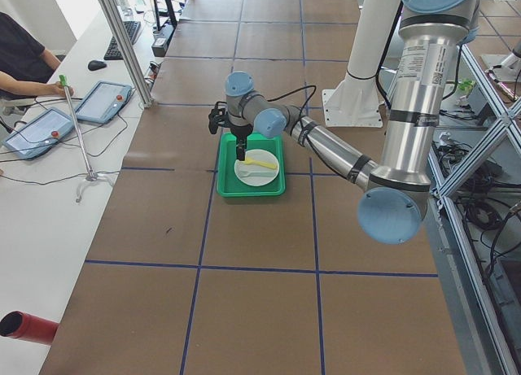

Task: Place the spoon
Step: 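Move the left gripper over the yellow spoon on the white plate, then lower the left gripper and close it on the yellow spoon handle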

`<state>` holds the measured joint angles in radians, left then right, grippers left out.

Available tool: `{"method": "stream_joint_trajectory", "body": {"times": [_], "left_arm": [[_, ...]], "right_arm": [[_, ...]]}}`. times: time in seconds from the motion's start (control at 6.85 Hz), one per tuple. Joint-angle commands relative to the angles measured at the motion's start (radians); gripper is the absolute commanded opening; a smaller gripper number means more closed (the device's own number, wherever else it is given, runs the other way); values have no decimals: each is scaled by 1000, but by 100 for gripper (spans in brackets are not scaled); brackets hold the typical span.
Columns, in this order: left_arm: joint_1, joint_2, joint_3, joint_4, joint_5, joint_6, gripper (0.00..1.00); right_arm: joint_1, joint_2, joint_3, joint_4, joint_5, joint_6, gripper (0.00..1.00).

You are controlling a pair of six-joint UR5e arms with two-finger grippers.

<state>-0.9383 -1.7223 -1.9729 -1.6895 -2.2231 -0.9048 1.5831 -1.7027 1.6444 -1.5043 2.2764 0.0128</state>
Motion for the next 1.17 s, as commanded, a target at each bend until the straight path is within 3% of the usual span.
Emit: {"method": "stream_joint_trajectory", "body": {"times": [0.0, 0.29, 1.02], "left_arm": [[103, -39, 102, -101, 69, -103, 100], [162, -39, 175, -194, 91, -147, 97], [216, -80, 244, -194, 118, -147, 71]], "right_arm": [[0, 0, 0, -1, 0, 1, 100], [0, 0, 0, -1, 0, 1, 100], [0, 0, 0, -1, 0, 1, 100]]}}
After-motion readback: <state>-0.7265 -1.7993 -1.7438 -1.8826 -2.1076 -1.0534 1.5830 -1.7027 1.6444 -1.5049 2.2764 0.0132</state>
